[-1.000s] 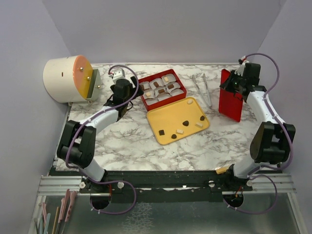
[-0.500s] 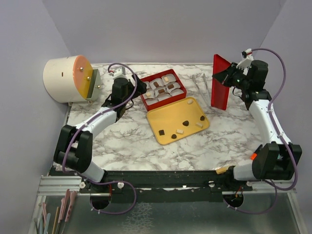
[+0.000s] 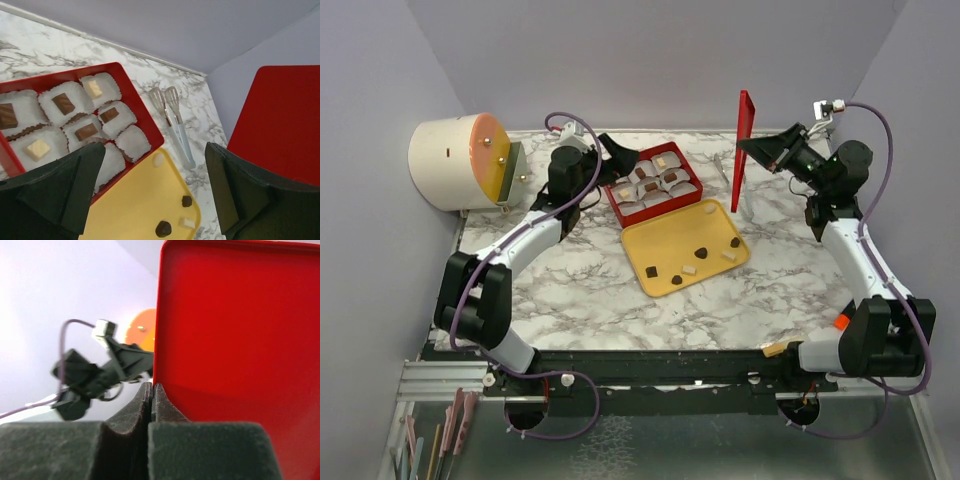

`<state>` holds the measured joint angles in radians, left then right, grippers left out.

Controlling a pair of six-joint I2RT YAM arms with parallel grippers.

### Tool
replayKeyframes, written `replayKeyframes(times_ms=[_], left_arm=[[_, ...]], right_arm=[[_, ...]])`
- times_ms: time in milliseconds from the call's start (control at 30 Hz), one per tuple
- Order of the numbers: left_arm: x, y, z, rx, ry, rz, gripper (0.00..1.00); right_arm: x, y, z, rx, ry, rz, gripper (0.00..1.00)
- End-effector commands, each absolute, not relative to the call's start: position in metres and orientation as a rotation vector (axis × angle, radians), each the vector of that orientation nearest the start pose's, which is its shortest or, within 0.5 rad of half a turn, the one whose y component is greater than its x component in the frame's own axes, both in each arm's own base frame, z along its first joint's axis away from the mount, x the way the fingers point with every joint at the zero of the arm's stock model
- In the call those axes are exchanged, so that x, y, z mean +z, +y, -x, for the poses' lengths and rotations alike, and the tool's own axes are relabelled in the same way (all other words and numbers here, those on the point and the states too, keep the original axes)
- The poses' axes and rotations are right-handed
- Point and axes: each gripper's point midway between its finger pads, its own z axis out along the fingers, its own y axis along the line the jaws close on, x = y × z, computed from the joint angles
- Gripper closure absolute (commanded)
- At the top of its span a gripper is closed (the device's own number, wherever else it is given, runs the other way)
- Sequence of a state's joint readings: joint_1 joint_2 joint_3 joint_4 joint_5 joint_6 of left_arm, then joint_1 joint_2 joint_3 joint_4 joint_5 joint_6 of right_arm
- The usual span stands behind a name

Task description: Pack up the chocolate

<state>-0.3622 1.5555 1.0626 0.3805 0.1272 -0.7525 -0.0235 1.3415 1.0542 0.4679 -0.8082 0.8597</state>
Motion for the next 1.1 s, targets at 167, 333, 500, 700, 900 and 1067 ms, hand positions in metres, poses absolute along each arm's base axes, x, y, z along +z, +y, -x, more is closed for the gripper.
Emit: replayKeyframes(times_ms=[167,333,500,700,900,1067], left_arm=[[0.27,-0.26,-0.451,-1.181,1.698,0.172,0.08],[0.28,-0.272,-0.454,-1.288,1.648,0.147,0.08],[0.293,-0.277,-0.455,-1.466,1.544,0.164,0.07],[0.298,-0.281,-0.454,-1.679,1.421,0.182,0.08],[0.302,-0.28,-0.45,-1.892,1.278,0.197,0.1],[0.306,-0.277,-0.444,-2.047,1.162,0.195,0.11]], right_arm=[[0.44,0.171,-0.333,1.583,1.179,0.235,1.0],[0.448,0.175,-0.32,1.79,1.013,0.24,1.0],[0.44,0.186,-0.324,1.9,0.986,0.222,1.0],[0.447,0.204,-0.321,1.942,0.964,0.264,1.0],[0.458,0.219,-0.317,1.986,0.923,0.293,1.0],[0.461,0.233,-0.316,2.013,0.901,0.318,1.0]])
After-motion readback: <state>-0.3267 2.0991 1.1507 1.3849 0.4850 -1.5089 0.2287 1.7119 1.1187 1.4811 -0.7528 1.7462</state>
